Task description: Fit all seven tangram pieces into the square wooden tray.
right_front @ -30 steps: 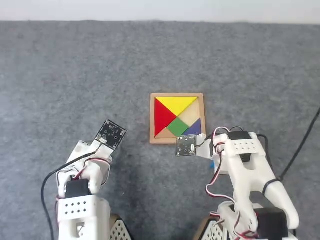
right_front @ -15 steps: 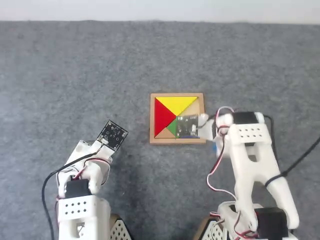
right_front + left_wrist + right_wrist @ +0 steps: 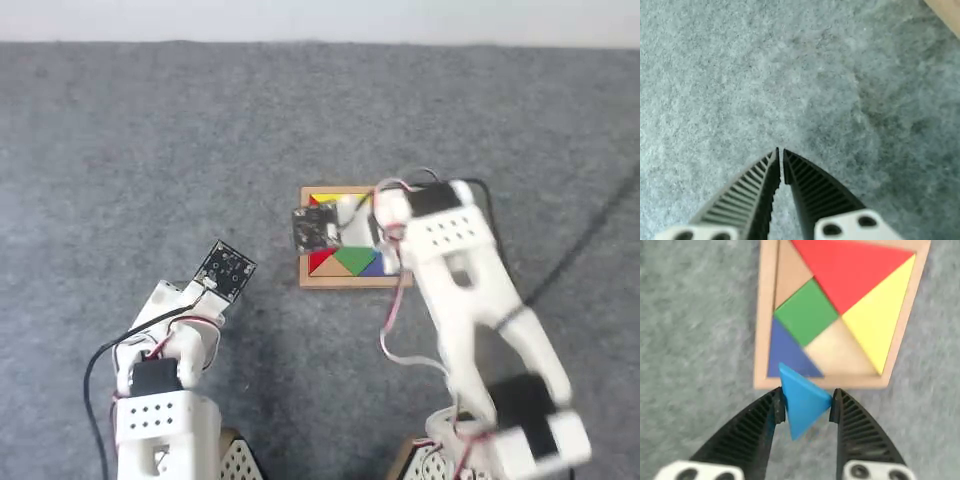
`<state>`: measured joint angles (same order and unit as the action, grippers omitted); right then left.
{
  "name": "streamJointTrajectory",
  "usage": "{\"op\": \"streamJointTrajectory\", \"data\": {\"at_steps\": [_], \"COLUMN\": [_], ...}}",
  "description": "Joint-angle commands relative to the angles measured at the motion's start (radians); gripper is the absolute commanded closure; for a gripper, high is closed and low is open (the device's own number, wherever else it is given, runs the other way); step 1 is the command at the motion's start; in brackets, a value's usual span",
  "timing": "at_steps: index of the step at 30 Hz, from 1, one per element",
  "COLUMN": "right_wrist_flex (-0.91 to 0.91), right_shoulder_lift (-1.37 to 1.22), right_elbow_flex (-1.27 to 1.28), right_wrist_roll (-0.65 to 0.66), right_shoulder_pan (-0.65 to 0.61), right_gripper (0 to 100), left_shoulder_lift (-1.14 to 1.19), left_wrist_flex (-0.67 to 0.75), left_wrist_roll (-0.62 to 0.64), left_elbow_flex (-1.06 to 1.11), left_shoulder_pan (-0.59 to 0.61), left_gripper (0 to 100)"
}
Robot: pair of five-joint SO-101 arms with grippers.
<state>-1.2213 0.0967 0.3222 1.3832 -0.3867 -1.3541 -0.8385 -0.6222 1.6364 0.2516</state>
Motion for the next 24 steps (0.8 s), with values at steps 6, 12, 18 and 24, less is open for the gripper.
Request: {"op": "streamJointTrajectory", "data": {"at_steps": [6,12,18,24], "right_wrist_flex": [-0.047,-0.156,-0.193,-0.197], "right_shoulder_lift": [-0.383,-0.506,-0.572,-0.627], "right_elbow_flex": [-0.391,-0.574,-0.624,-0.629], "right_wrist_roll": [0.029,-0.044,0.057,0.126], "right_shoulder_pan": [-0.008,0.012,0.010,0.002], "right_gripper": [86.6,86.6,86.6,86.6], "left_shoulder_lift": [-0.012,-0.012,-0.012,-0.012], "left_wrist_flex": [0.017,0.017,0.017,0.017], "left_wrist_roll": [-0.008,-0.008,-0.008,-0.008], "left_elbow_flex": [-0.005,-0.005,-0.005,-0.005], "left_shoulder_pan": [0.006,0.003,0.003,0.003], "left_gripper": [99,99,99,99]}}
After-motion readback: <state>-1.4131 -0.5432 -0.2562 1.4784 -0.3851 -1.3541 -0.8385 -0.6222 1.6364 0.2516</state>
